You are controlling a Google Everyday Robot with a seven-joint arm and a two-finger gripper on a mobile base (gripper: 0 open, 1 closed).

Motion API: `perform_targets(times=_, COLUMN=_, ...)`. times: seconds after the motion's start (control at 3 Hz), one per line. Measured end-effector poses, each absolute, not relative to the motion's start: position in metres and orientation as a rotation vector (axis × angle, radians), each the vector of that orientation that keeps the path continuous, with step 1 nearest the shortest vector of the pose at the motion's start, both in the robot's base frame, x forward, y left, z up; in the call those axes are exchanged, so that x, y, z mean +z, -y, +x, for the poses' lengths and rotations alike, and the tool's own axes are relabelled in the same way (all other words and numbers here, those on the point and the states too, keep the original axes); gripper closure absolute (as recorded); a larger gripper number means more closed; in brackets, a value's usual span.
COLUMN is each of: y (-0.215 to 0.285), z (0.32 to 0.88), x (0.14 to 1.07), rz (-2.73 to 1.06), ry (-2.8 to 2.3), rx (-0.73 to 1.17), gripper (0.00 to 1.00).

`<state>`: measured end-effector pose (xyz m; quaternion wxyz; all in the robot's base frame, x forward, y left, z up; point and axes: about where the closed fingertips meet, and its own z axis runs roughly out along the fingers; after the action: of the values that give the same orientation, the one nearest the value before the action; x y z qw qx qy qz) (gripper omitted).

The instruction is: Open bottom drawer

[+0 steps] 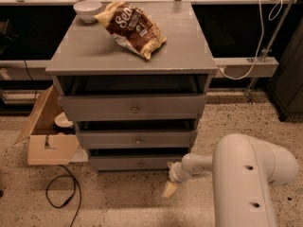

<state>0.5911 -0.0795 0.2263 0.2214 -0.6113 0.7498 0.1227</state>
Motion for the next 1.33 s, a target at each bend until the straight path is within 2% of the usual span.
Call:
perform_targets(times=0.33, y=0.057, z=0.613, x=0.215, rz=-1.797, ry=-1.991, rx=0.269, gripper=0.00)
perform_targets(times=1.0, y=0.051, z=0.618, x=0.206, rz=-1.839, ry=-1.973, rx=0.235, gripper=0.00)
perform_targets(times=1.33, y=0.041, z=0.636, x=0.196, rz=-1.921, ry=-1.910, rx=0.156, gripper=0.00)
